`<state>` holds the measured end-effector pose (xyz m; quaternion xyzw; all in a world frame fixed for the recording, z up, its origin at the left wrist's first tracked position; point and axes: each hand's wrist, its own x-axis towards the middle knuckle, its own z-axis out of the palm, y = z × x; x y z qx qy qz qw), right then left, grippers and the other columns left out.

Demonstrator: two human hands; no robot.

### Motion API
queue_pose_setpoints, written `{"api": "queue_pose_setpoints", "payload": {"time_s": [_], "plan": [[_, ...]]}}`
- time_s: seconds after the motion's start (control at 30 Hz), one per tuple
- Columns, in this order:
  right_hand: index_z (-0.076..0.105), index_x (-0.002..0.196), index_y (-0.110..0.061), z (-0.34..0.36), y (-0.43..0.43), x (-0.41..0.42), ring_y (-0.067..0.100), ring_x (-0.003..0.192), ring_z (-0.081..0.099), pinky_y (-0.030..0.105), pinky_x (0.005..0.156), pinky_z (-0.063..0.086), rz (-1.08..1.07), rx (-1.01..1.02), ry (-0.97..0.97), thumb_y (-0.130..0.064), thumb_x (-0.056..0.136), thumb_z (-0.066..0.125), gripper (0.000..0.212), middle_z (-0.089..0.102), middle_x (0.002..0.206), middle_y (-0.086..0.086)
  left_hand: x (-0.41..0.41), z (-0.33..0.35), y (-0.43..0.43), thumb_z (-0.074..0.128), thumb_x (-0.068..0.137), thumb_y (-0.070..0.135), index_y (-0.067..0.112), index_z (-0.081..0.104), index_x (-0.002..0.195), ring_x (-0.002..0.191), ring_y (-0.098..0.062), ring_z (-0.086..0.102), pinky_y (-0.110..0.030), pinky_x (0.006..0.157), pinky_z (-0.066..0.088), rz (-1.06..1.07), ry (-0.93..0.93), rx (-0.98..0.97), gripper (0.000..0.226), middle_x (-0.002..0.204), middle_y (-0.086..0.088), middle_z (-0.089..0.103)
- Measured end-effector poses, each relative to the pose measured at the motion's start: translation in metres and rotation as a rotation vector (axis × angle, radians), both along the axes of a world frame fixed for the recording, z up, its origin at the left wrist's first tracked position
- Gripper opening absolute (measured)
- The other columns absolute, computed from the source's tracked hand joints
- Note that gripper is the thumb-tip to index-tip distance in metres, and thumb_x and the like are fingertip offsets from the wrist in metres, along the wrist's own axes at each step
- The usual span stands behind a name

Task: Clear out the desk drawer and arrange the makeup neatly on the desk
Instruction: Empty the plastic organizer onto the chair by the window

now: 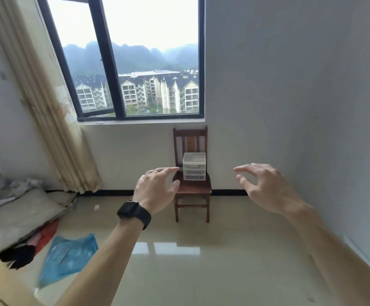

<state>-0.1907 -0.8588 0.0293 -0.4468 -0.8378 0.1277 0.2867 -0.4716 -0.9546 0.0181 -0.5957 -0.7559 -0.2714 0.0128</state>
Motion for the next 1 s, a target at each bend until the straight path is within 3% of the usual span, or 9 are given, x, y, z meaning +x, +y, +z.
{"api": "queue_pose_setpoints", "payload": {"time_s": [0.23, 0.63, 0.83, 1.0], "plan": [[0.064, 0.125, -0.042, -0.032, 0.136, -0.052, 0.008, 0.140, 0.038, 0.028, 0.107, 0.032, -0.013, -0.021, 0.025, -0.040, 0.099, 0.057, 0.028, 0.060, 0.136, -0.008, -0.051, -0.033, 0.144, 0.056, 0.095, 0.044, 0.043, 0.052, 0.139, 0.135, -0.015, 0.044, -0.034, 0.110, 0.036, -0.015, -0.031, -0.061, 0.044, 0.142, 0.013, 0.054], [0.064, 0.127, -0.042, -0.092, 0.408, -0.143, 0.001, 0.139, 0.036, 0.019, 0.106, 0.025, 0.089, -0.179, -0.004, -0.039, 0.100, 0.055, 0.029, 0.061, 0.131, -0.021, -0.137, -0.096, 0.406, 0.055, 0.094, 0.042, 0.041, 0.054, 0.138, 0.131, -0.013, 0.048, -0.032, 0.109, 0.037, 0.069, -0.128, -0.229, 0.044, 0.138, 0.012, 0.057], [0.063, 0.129, -0.038, -0.154, 0.523, -0.192, 0.003, 0.136, 0.040, 0.022, 0.108, 0.032, 0.132, -0.337, -0.095, -0.038, 0.100, 0.055, 0.030, 0.060, 0.131, -0.021, -0.183, -0.166, 0.518, 0.056, 0.093, 0.043, 0.041, 0.056, 0.136, 0.127, -0.014, 0.054, -0.031, 0.105, 0.043, 0.108, -0.232, -0.357, 0.043, 0.138, 0.010, 0.059], [0.060, 0.135, -0.035, -0.221, 0.617, -0.242, 0.005, 0.139, 0.038, 0.020, 0.109, 0.029, 0.183, -0.441, -0.246, -0.039, 0.101, 0.053, 0.034, 0.058, 0.136, -0.018, -0.216, -0.239, 0.616, 0.055, 0.092, 0.042, 0.044, 0.057, 0.132, 0.123, -0.016, 0.056, -0.031, 0.102, 0.045, 0.110, -0.380, -0.492, 0.041, 0.134, 0.007, 0.061]]}}
